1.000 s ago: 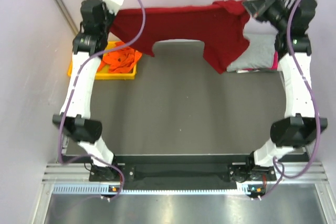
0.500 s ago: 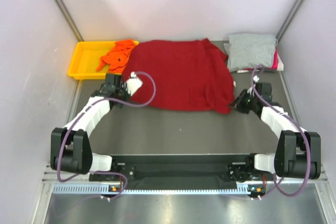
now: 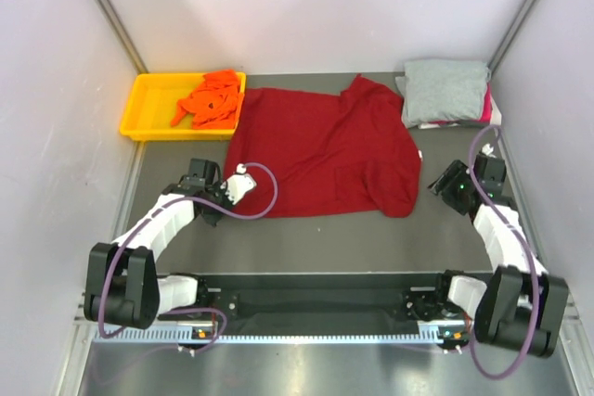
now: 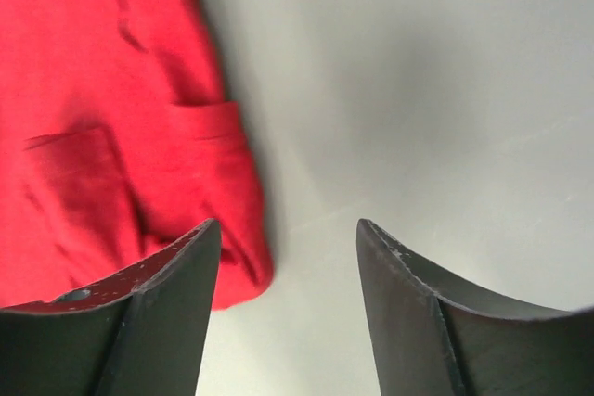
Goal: Fold and stack the t-shirts
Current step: Flatten the tshirt out
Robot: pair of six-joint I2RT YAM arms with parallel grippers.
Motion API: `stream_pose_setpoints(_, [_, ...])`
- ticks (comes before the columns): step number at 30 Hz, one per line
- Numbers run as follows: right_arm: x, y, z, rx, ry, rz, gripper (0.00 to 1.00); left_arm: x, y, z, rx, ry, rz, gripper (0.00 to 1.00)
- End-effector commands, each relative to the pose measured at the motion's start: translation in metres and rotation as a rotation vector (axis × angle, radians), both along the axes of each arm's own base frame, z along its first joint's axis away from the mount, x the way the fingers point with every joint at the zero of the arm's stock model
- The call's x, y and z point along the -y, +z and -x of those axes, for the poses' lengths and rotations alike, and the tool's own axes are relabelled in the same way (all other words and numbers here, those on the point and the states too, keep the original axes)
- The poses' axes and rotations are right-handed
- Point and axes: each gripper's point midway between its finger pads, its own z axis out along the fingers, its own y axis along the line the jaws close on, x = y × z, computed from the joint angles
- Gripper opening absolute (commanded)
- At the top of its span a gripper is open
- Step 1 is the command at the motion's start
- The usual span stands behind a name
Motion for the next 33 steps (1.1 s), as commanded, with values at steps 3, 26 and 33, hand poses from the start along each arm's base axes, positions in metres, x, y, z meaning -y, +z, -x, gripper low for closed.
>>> stream_pose_setpoints(3, [-0.027,0.0,0.02,-0.001,0.012,-0.091,0.61,0.002,0.003,0.008,-0.038,0.007,0.011,0.0])
stream_pose_setpoints(26, [-0.053,-0.015,0.027,0.032,-0.103,-0.31,0.0,-0.008,0.031,0.035,-0.129,0.039,-0.032,0.0])
stream_pose_setpoints(33, [-0.047,0.098,0.069,0.238,-0.065,-0.183,0.0,-0.006,0.1,0.069,-0.151,0.052,0.01,0.0])
